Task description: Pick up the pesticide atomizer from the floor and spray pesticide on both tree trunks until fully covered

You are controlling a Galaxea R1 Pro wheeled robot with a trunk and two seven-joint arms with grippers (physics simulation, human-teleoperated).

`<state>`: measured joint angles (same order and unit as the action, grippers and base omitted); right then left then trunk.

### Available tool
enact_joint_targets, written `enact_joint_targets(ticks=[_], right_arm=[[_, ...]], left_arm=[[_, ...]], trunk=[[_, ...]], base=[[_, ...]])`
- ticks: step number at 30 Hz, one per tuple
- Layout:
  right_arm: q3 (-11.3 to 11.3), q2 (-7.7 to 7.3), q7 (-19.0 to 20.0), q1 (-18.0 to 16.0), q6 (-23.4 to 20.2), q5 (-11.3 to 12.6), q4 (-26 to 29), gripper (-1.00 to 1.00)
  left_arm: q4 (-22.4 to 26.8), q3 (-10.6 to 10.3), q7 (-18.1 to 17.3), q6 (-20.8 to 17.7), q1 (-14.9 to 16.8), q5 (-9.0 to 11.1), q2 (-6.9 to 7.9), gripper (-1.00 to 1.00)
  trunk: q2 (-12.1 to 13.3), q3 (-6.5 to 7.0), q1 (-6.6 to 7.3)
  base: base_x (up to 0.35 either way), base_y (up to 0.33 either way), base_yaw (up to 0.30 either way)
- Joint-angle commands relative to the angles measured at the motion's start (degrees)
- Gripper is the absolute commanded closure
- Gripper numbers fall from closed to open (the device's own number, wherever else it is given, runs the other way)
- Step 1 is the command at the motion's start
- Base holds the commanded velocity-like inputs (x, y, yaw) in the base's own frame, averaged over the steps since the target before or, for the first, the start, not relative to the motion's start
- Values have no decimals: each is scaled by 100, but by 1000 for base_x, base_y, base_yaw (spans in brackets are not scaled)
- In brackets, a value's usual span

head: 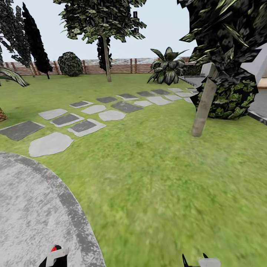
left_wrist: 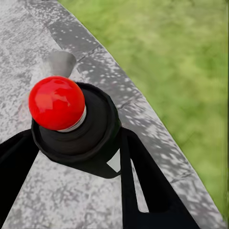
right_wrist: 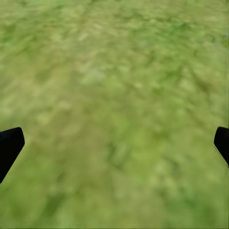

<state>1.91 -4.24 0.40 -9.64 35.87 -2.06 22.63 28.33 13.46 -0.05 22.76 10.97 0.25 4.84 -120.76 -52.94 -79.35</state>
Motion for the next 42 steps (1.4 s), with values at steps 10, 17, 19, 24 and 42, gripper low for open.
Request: enact_joint_targets(ticks=[10, 17, 19, 24, 42], right_arm=[[12, 8, 2, -5, 17, -22, -5, -100], [11, 11, 4, -5, 17, -22, -5, -100], [11, 11, 4, -5, 17, -22, -5, -100], [11, 11, 4, -3, 17, -22, -5, -100], [19, 20, -15, -4, 854, -13, -418, -100]], left_arm=[[-3, 8, -4, 18, 5, 2, -1, 100], [-3, 8, 7, 18, 2, 2, -1, 100], [-3, 8, 7, 18, 1, 2, -1, 100], [-3, 8, 7, 18, 3, 2, -1, 100], [-3, 10, 6, 18, 3, 2, -1, 100]], trunk=[[-2, -4, -2], [-2, 29, -2], [-2, 42, -2], [-2, 76, -2], [-2, 196, -2]], base=[[301, -182, 4], [290, -198, 124], [286, -198, 170], [286, -198, 180], [286, -198, 191]])
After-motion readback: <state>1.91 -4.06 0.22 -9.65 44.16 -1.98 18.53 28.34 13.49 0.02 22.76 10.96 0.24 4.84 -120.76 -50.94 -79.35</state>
